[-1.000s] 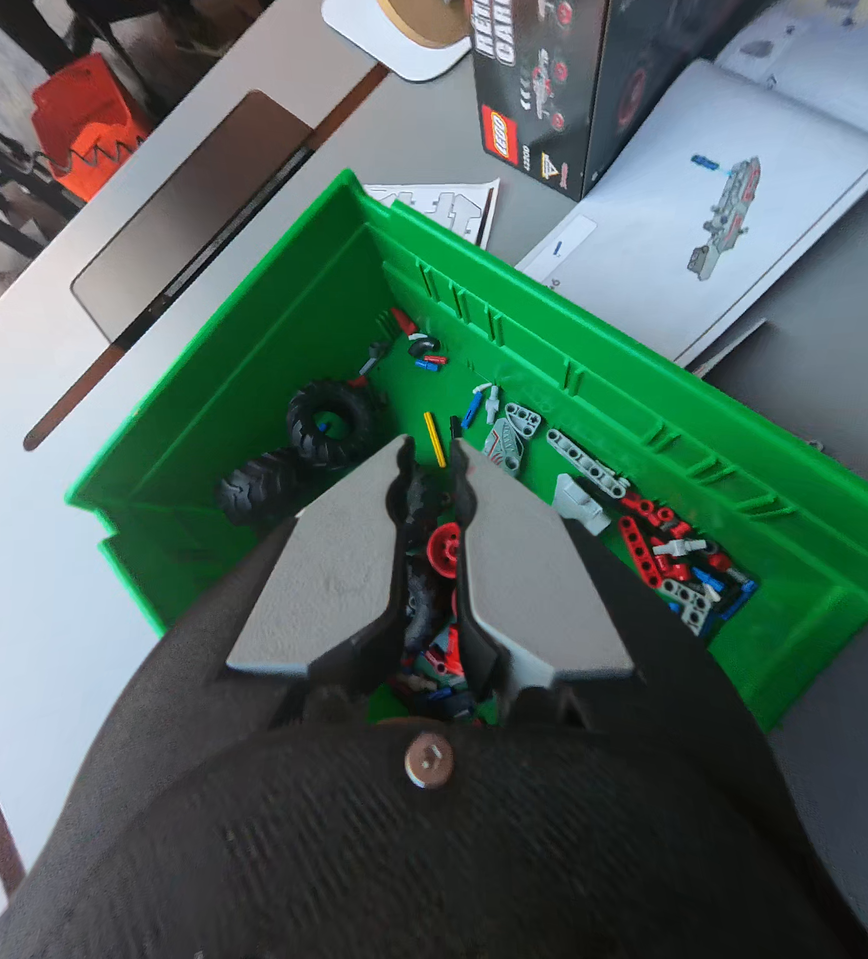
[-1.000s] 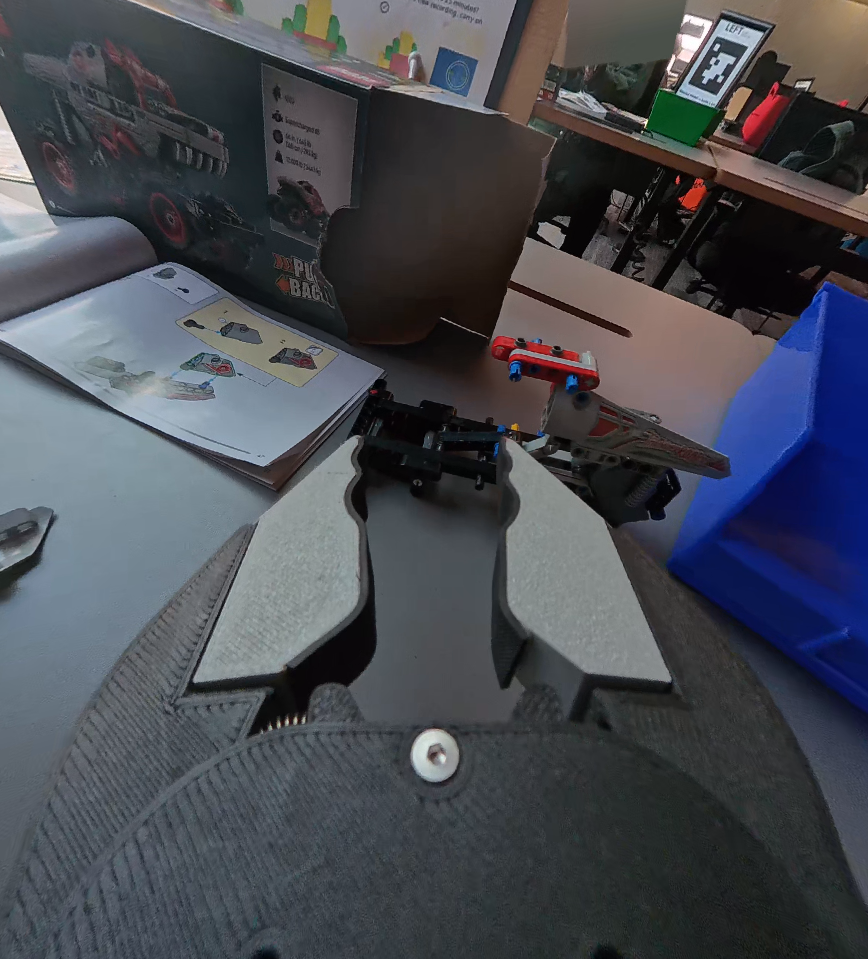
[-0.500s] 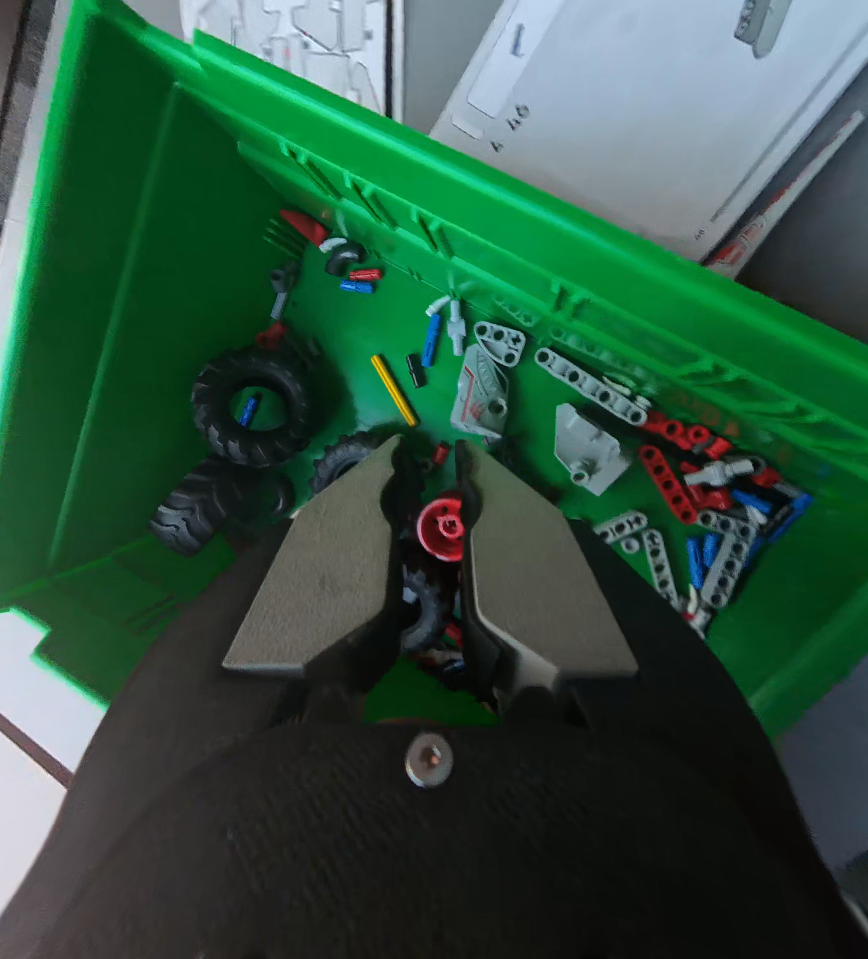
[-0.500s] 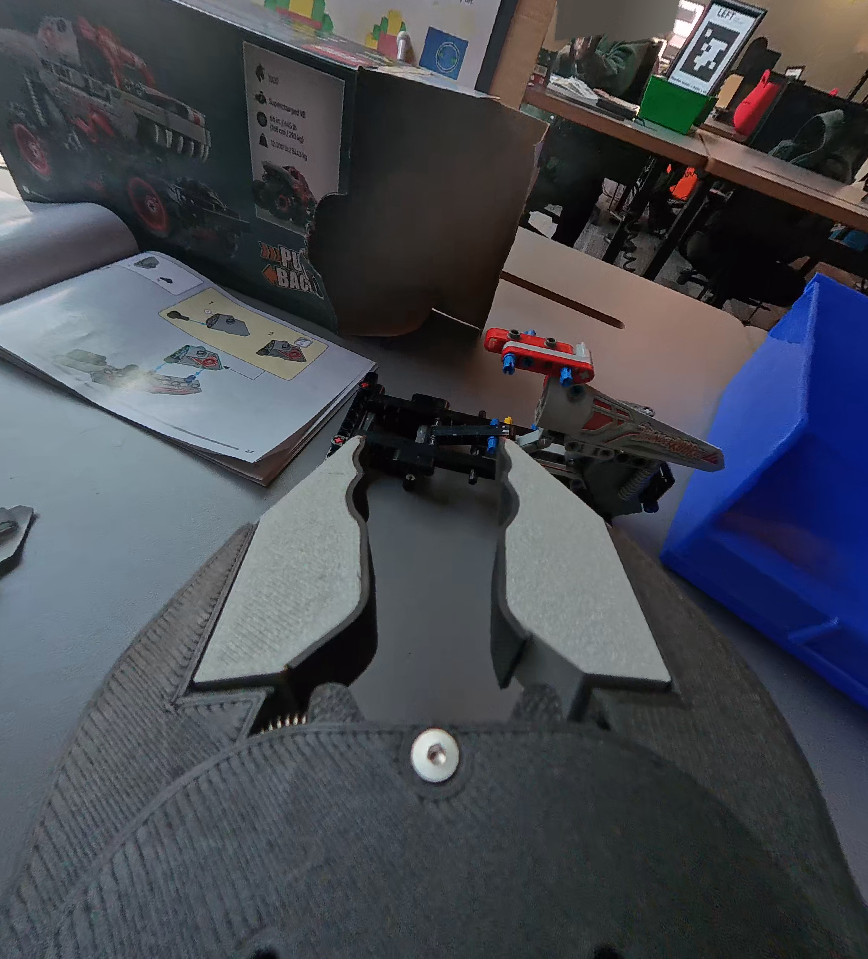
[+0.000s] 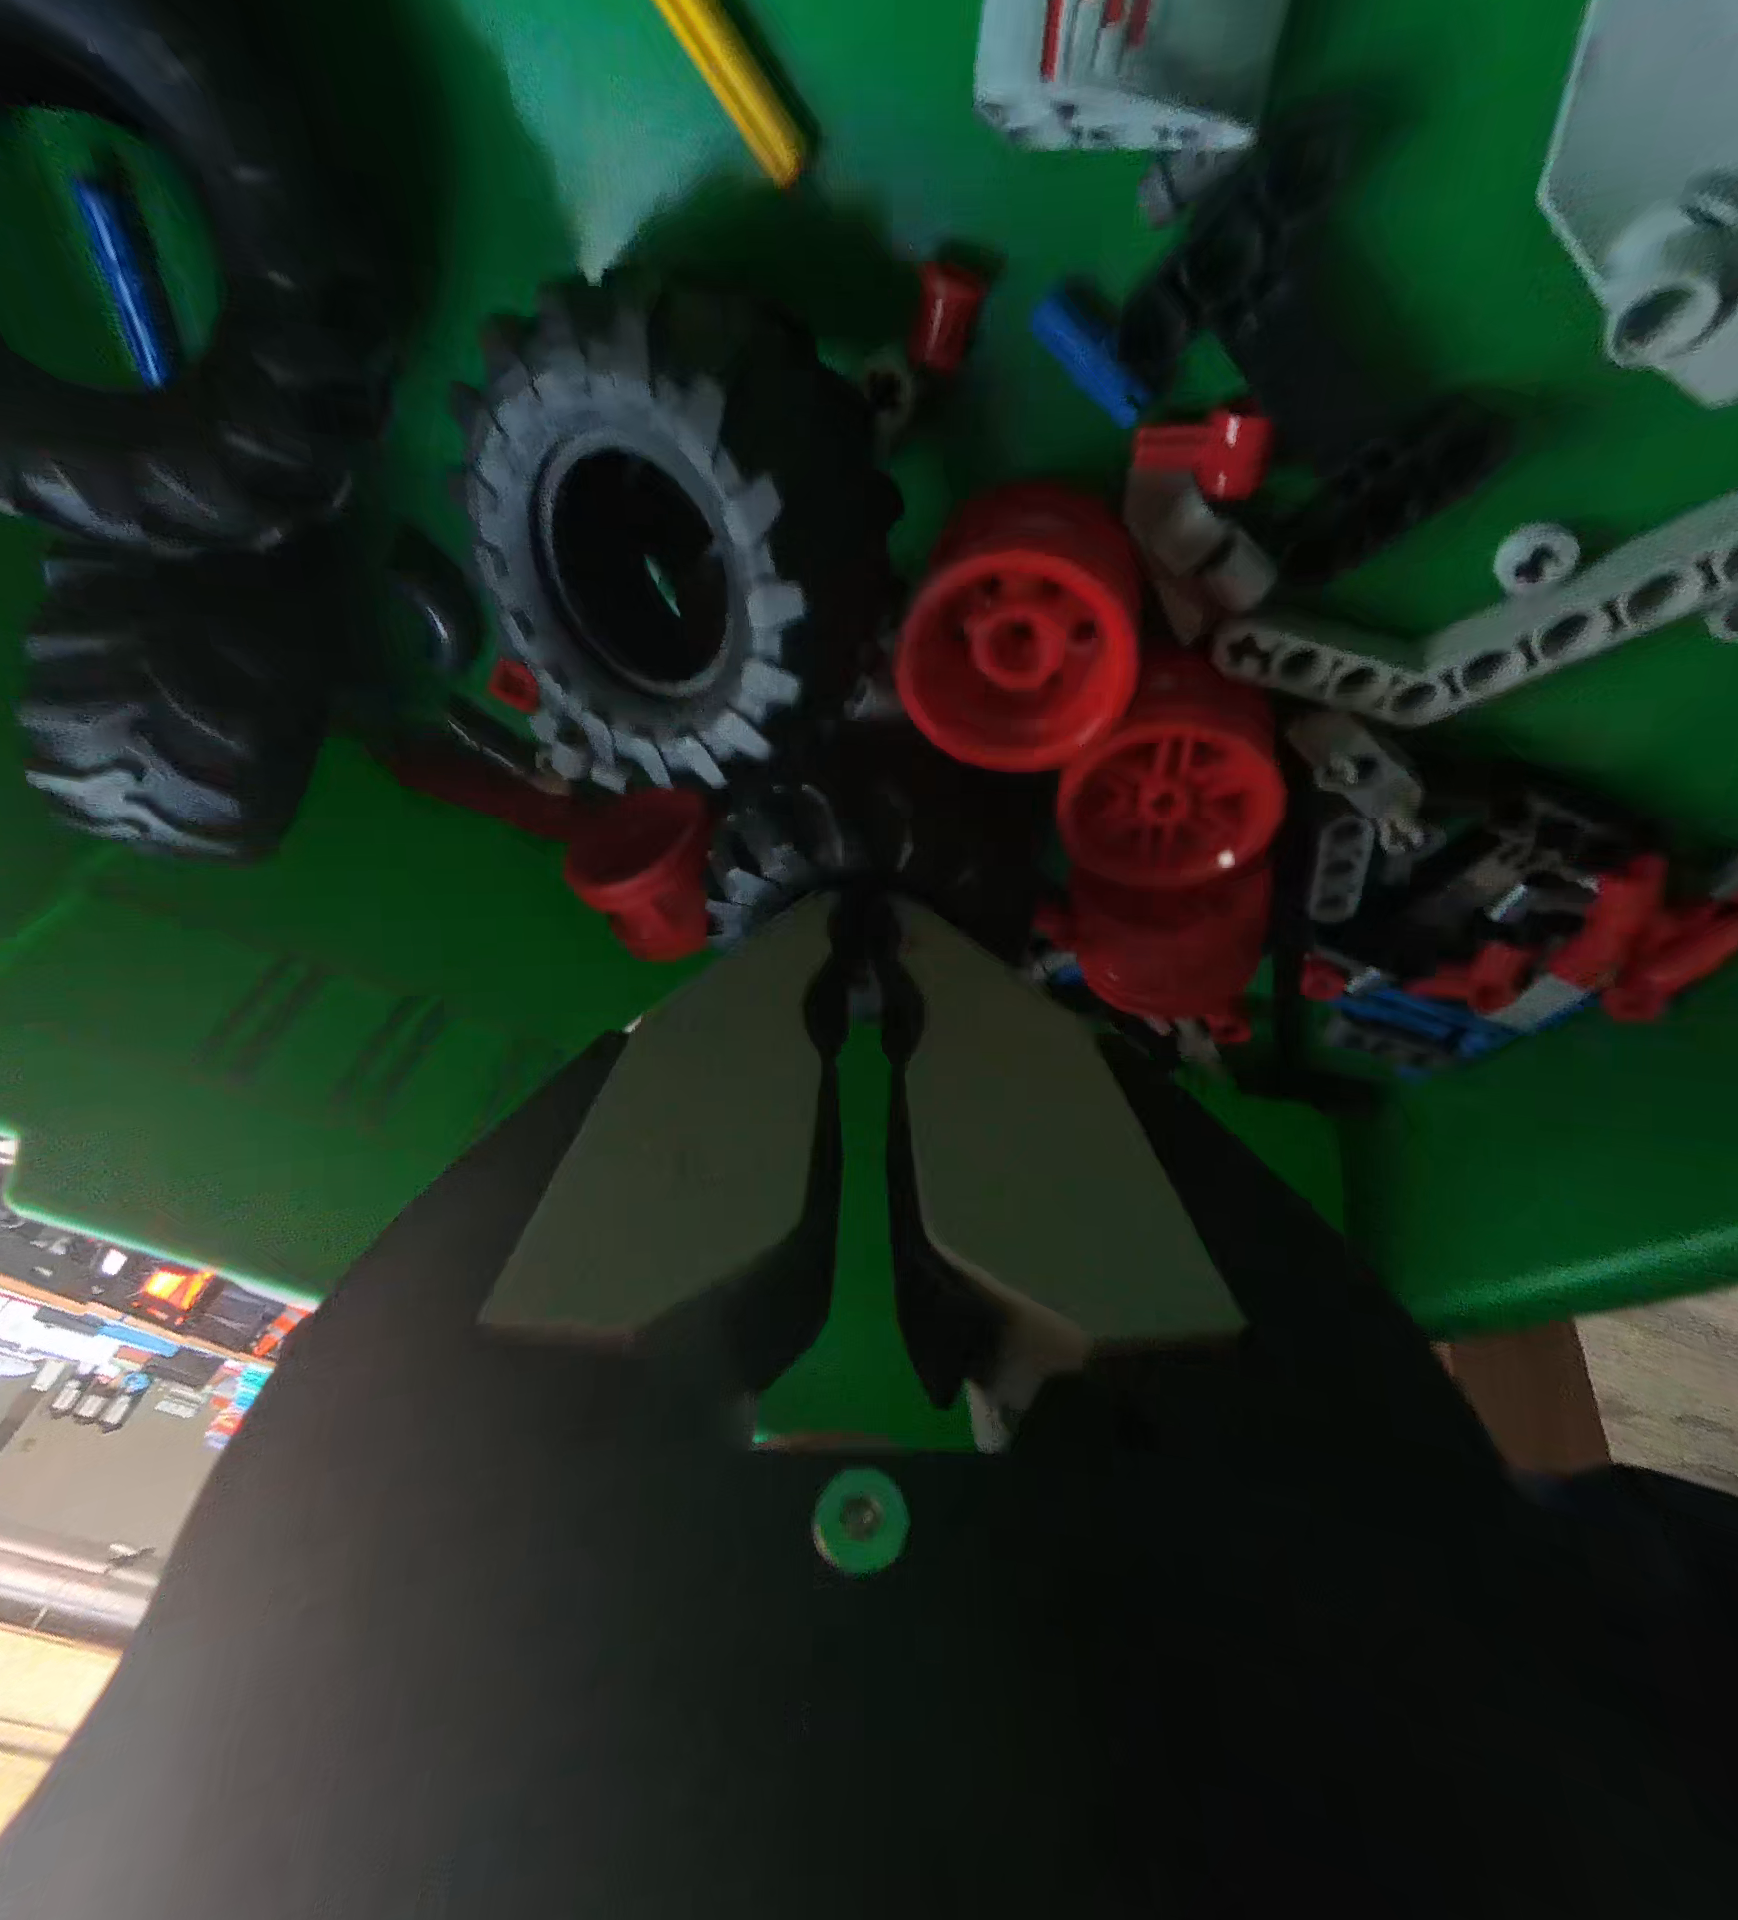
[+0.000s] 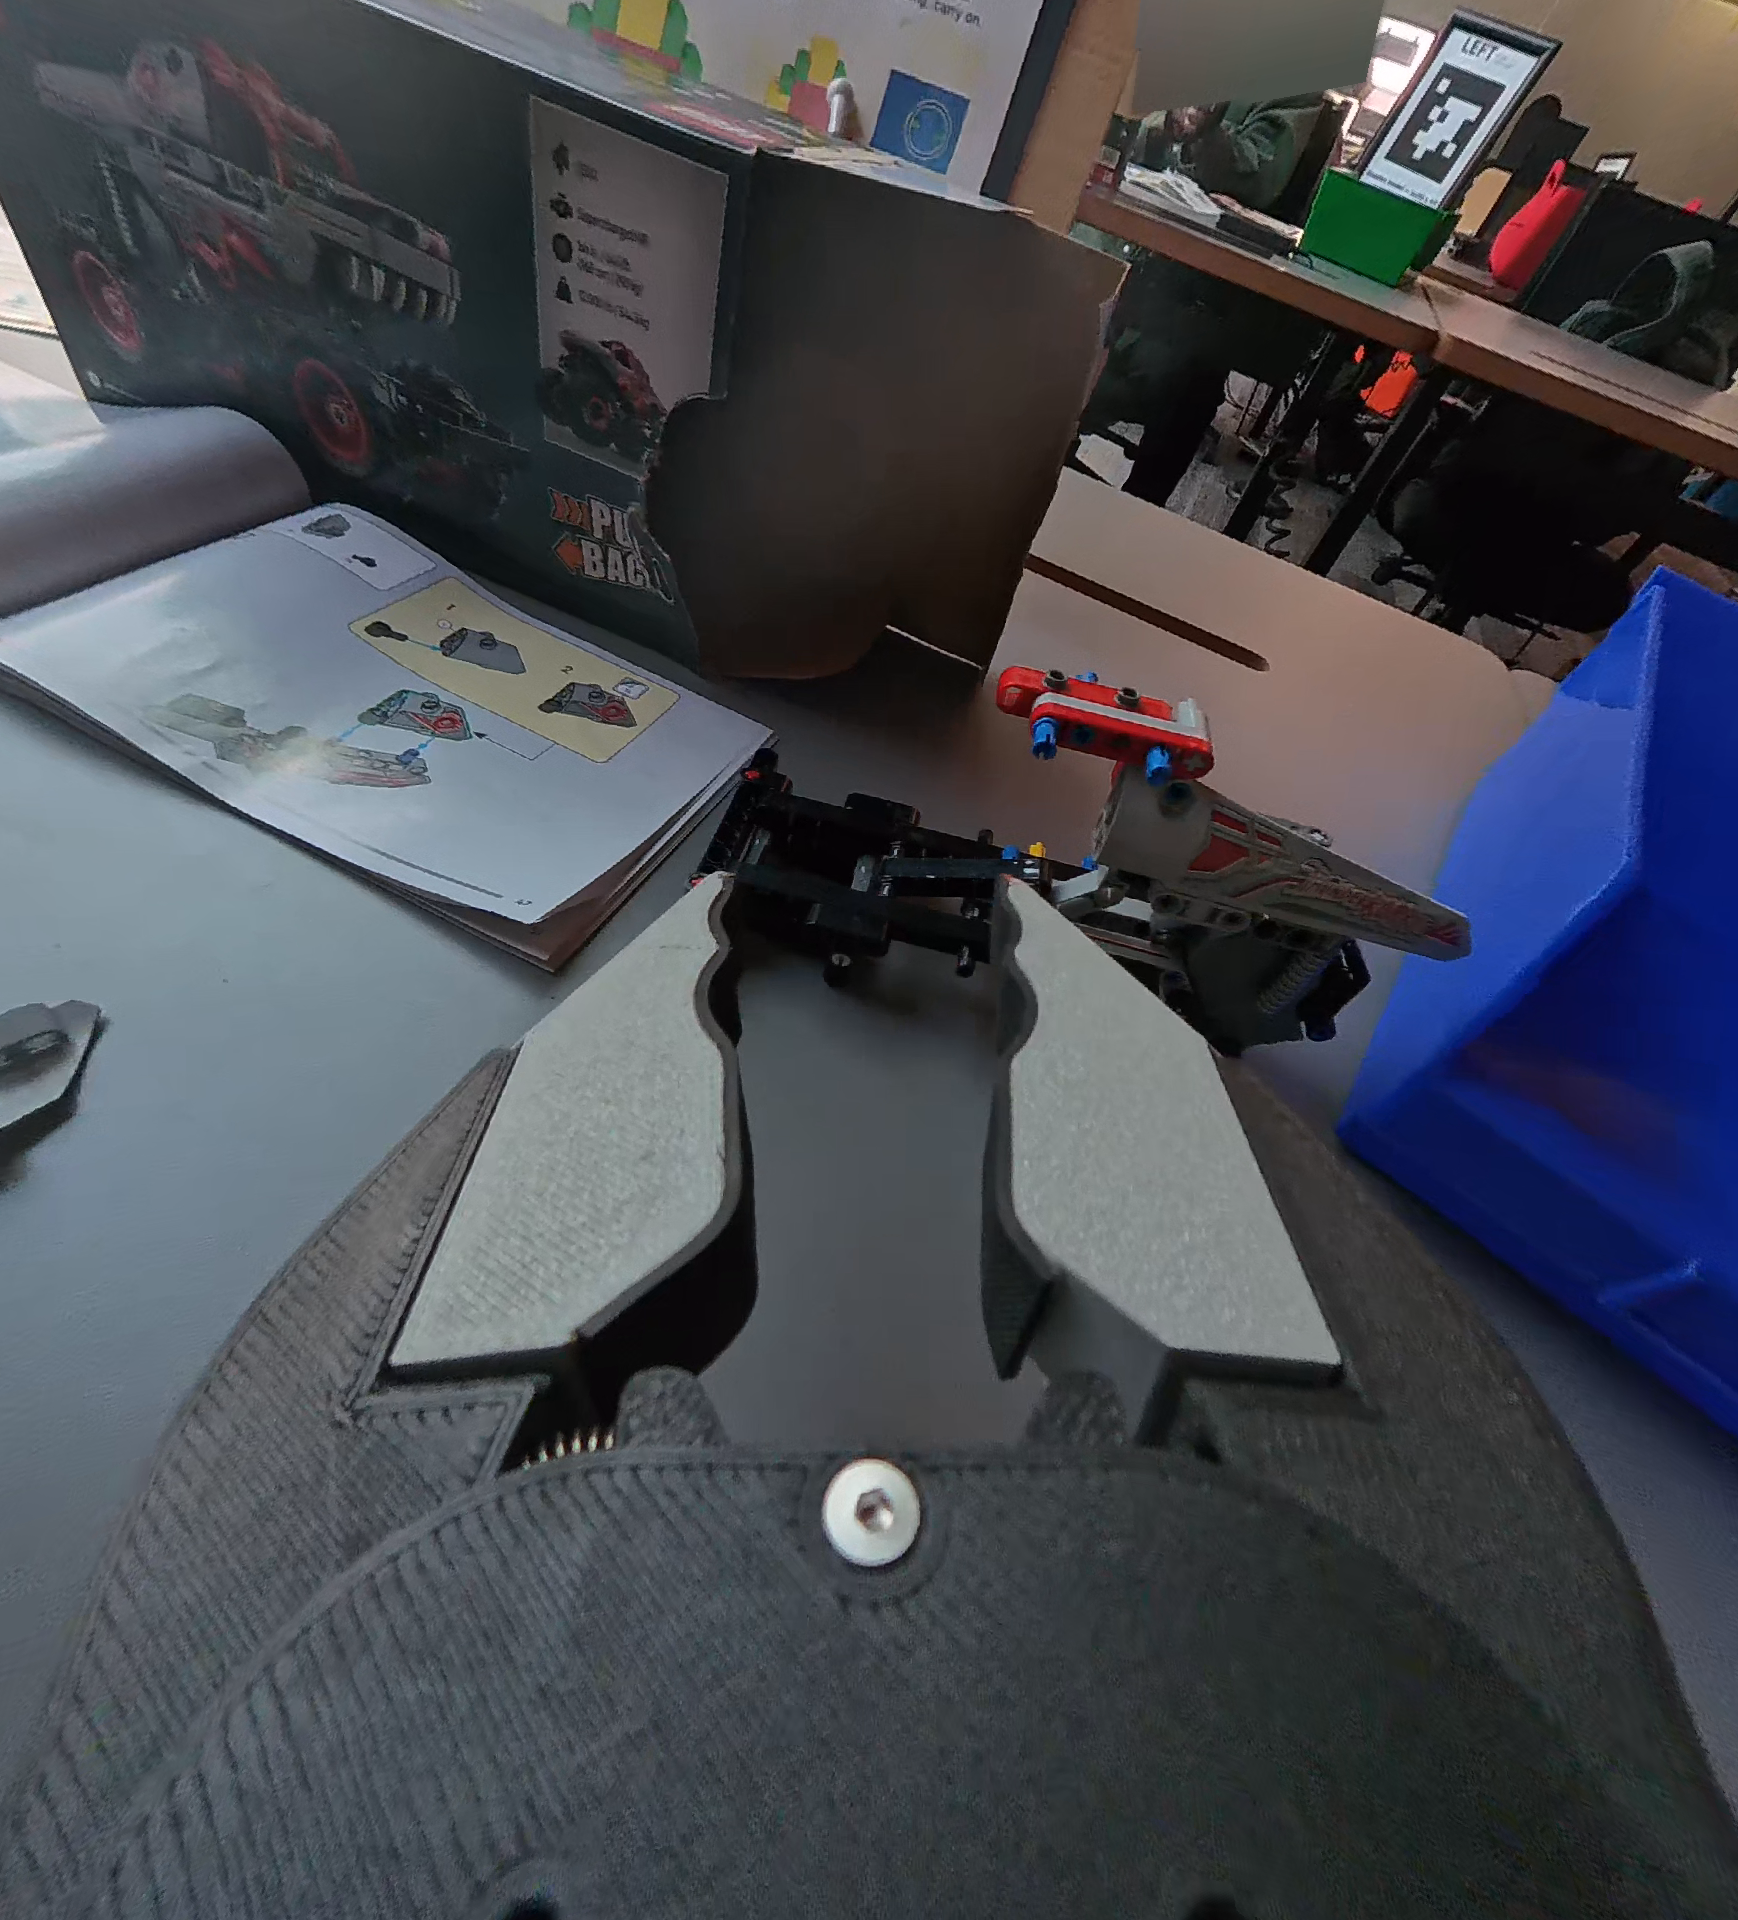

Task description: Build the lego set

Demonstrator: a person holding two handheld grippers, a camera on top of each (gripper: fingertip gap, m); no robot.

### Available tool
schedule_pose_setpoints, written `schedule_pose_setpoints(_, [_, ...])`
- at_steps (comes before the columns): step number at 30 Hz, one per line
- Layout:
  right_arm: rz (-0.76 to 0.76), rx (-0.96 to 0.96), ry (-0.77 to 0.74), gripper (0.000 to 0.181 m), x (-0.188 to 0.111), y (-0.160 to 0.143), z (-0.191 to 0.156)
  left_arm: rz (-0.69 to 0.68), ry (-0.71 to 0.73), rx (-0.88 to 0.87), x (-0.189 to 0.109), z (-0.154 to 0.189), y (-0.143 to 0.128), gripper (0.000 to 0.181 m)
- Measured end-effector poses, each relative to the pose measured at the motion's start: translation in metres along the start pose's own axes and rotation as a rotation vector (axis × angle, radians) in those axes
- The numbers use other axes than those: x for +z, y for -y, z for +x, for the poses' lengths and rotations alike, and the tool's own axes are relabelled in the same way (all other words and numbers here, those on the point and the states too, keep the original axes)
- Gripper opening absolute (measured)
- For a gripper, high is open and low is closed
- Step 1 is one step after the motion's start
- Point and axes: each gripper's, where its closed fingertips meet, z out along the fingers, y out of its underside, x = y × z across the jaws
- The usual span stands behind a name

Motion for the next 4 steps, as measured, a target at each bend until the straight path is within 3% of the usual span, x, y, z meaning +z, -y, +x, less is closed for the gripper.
schedule_pose_setpoints(1, [0.000, -0.003, 0.002, 0.044, 0.000, 0.000, -0.001, 0.034, 0.017, -0.007, 0.000, -0.005, 0.008, 0.000])
schedule_pose_setpoints(4, [-0.005, -0.008, 0.002, 0.044, 0.000, -0.001, -0.002, 0.422, -0.032, -0.104, -0.036, -0.012, 0.057, 0.000])
